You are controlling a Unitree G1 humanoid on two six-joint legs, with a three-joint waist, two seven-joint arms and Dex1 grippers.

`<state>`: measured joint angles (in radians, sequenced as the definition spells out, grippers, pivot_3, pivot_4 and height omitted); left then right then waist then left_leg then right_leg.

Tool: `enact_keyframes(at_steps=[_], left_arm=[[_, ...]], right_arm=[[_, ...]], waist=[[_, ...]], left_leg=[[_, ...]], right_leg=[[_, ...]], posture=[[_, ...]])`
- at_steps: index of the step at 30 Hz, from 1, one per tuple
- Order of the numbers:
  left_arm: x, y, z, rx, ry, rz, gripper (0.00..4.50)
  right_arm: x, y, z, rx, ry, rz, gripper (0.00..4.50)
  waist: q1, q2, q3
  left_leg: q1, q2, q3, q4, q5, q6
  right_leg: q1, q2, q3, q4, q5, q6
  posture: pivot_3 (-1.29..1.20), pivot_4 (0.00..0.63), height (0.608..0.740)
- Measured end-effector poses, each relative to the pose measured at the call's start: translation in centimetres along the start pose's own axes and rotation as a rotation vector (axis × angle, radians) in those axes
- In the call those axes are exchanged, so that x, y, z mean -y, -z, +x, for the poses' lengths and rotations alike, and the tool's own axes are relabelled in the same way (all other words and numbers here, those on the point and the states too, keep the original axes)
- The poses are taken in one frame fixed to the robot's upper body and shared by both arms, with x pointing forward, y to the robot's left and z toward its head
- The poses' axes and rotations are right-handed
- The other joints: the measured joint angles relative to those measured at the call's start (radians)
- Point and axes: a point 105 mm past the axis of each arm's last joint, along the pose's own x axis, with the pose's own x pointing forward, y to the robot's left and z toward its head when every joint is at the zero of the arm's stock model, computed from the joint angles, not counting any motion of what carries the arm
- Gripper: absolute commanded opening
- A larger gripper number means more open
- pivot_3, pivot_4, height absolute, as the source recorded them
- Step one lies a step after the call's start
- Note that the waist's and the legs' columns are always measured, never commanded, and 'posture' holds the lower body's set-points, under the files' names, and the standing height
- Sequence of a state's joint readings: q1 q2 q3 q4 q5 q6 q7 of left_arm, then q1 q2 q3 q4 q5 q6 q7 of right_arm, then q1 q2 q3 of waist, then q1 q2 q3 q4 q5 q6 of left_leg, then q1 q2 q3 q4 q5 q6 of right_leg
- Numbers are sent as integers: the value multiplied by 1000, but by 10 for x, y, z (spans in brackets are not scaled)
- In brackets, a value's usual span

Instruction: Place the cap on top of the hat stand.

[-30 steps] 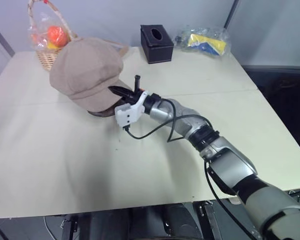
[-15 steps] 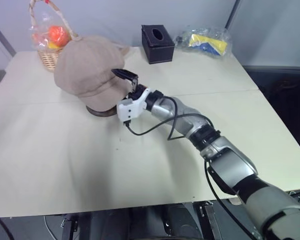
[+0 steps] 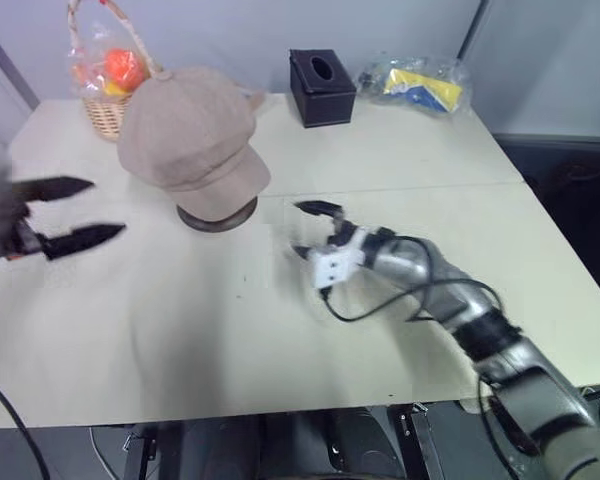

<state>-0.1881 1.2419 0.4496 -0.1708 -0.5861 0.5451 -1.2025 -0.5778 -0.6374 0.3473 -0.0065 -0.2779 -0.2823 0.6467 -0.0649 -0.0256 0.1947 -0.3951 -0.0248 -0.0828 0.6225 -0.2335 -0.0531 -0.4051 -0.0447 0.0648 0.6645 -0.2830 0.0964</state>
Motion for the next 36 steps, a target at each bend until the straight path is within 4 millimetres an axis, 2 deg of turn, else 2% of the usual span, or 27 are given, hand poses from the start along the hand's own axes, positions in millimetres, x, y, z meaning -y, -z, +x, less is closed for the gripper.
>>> enact_keyframes(at_steps=[4, 8, 11, 16, 18, 23, 27, 30, 36], left_arm=[[10, -7, 15, -100, 129, 283, 4500], [18, 4, 35, -163, 192, 453, 4500], [16, 20, 47, -204, 143, 576, 4500], [16, 36, 76, -116, -111, 638, 4500], [18, 35, 85, -68, -226, 639, 4500], [40, 23, 102, 53, -432, 642, 4500], [43, 16, 111, 63, -583, 698, 4500], [38, 10, 118, 60, -679, 751, 4500], [44, -4, 151, 119, -725, 769, 4500]], right_arm=[[37, -15, -46, 50, -75, 231, 4471], [57, -26, -71, 101, -147, 419, 4471], [75, -32, -91, 112, -187, 506, 4471], [109, -51, -115, 176, -159, 581, 4471], [112, -52, -117, 182, -152, 593, 4471], [112, -45, -119, 152, -145, 600, 4471], [115, -42, -123, 130, -146, 603, 4471], [116, -46, -128, 137, -174, 617, 4471], [115, -54, -137, 158, -231, 653, 4471]], waist=[[-2, 1, 1], [-3, 3, 1], [-1, 5, 2], [5, 5, 2], [11, 5, 2], [29, 5, 2], [48, 5, 2], [57, 5, 2], [56, 5, 2]], left_leg=[[3, 1, 1, -1, -1, 1], [2, 2, 2, -1, -1, 2], [2, 2, 3, 0, -2, 3], [0, 2, 2, 2, -3, 5], [0, 2, 2, 3, -3, 5], [-7, 1, 2, 9, -3, 6], [-7, 0, 2, 10, -3, 6], [-8, 0, 2, 10, -3, 6], [-9, -1, 1, 11, -3, 6]], right_leg=[[2, 0, 0, 0, 0, 0], [2, 1, 0, 0, 0, 0], [1, 0, 1, -1, 0, 0], [1, -2, 1, -1, 0, 0], [1, -2, 1, -1, 0, 0], [-2, -2, 0, -1, 1, 2], [-2, -2, 0, -1, 2, 3], [-2, -2, -1, -2, 2, 3], [-3, -3, -1, -2, 2, 3]], posture=[[0, 150, 740], [0, 150, 740], [0, 150, 740], [0, 150, 740], [0, 150, 740], [0, 150, 740], [0, 150, 740], [0, 150, 740], [0, 150, 740]])
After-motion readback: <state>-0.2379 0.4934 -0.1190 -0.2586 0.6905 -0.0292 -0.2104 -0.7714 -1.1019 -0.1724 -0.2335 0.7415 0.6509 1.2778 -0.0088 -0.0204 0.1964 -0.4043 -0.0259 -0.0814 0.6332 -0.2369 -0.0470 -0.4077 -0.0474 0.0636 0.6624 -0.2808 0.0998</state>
